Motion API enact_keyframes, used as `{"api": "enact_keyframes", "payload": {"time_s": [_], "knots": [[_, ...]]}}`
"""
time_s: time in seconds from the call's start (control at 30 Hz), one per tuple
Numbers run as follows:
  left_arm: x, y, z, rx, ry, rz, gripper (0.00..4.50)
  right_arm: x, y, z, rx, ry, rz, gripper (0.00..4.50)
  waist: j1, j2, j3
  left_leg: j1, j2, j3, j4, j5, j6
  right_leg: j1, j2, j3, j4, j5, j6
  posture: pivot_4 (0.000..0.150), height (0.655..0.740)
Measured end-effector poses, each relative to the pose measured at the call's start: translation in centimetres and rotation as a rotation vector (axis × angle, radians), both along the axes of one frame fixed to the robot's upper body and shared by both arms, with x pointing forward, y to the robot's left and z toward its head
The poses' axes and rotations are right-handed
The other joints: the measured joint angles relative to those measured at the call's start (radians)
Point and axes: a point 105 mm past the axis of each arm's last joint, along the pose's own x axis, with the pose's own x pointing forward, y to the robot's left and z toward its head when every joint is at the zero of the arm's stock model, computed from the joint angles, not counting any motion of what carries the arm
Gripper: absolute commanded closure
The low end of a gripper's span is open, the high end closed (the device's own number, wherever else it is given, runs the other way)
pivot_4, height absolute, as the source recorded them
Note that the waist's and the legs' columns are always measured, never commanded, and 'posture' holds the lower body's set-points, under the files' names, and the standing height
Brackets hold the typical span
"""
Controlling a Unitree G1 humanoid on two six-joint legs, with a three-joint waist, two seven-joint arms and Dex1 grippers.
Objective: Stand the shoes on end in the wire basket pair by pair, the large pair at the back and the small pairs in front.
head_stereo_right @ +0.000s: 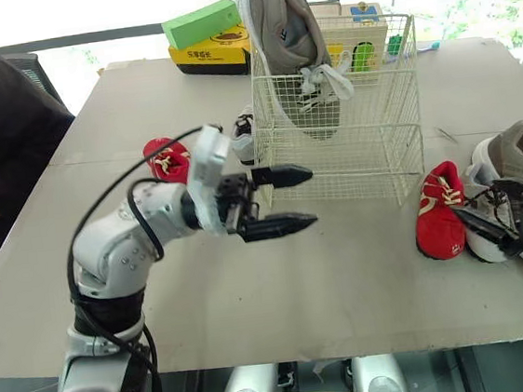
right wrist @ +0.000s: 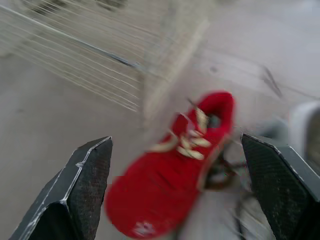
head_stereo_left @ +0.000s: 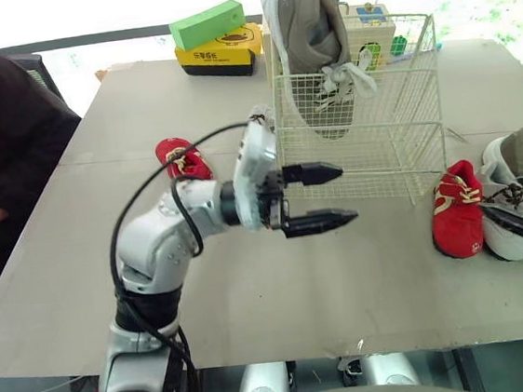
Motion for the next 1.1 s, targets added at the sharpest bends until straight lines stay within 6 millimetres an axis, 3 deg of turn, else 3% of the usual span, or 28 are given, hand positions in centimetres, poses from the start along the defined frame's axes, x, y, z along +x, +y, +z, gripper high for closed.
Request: {"api": "enact_keyframes", "payload": {"time_s": [0.13, 0.37, 0.6, 0.77, 0.83, 0.93, 1.1], "knots": [[-0.8, -1.3, -0.8, -0.006, -0.008, -0.013, 0.03, 0.6, -4.6, 0.4, -0.171, 0.132, -0.137, 0.58, 0.000, 0.000, 0.000, 0.000, 0.000, 0.000, 0.000, 0.000, 0.000, 0.000, 0.001, 0.000, 0.000, 0.000, 0.000, 0.150, 0.7400], [-1.1, -2.2, -0.5, -0.023, -0.091, -0.041, 0.03, 2.6, -9.9, 0.4, -0.285, 0.297, -0.210, 0.58, -0.002, 0.000, 0.000, -0.001, 0.000, 0.000, -0.001, 0.000, 0.000, -0.001, 0.002, 0.000, -0.001, 0.000, 0.000, 0.150, 0.7400], [-0.8, -2.5, -0.5, -0.023, -0.144, -0.082, 0.03, 5.6, -13.1, -1.4, -0.337, 0.383, -0.198, 0.58, -0.005, 0.001, 0.000, -0.001, 0.000, 0.001, -0.002, 0.000, 0.000, -0.003, 0.002, 0.001, -0.002, 0.000, 0.000, 0.150, 0.7400], [-0.8, -2.7, -0.2, -0.035, -0.172, -0.085, 0.03, 8.0, -13.5, -4.2, -0.315, 0.466, -0.187, 0.58, -0.014, 0.002, 0.000, -0.002, 0.000, 0.003, -0.002, 0.000, 0.000, -0.004, 0.002, 0.003, -0.001, 0.002, 0.003, 0.150, 0.7400], [-0.9, -2.7, -0.2, -0.036, -0.184, -0.084, 0.03, 8.5, -13.8, -4.4, -0.327, 0.490, -0.190, 0.58, -0.017, 0.001, 0.000, -0.001, 0.000, 0.002, -0.002, 0.000, 0.000, -0.003, 0.002, 0.003, -0.002, 0.003, 0.002, 0.150, 0.7400], [-0.8, -2.7, -0.4, -0.040, -0.185, -0.068, 0.00, 8.7, -13.5, -5.6, -0.272, 0.551, -0.171, 1.38, -0.021, -0.006, -0.005, 0.000, 0.000, 0.002, -0.001, 0.000, 0.000, -0.001, 0.001, 0.002, -0.003, 0.003, 0.002, 0.150, 0.7400], [-0.9, -3.0, -0.4, -0.067, -0.183, -0.072, 0.00, 8.3, -13.4, -6.6, -0.159, 0.597, -0.199, 3.69, -0.021, -0.015, -0.011, 0.002, 0.001, 0.001, -0.001, 0.000, 0.000, 0.001, 0.001, 0.001, -0.003, 0.004, -0.001, 0.150, 0.7400]]}}
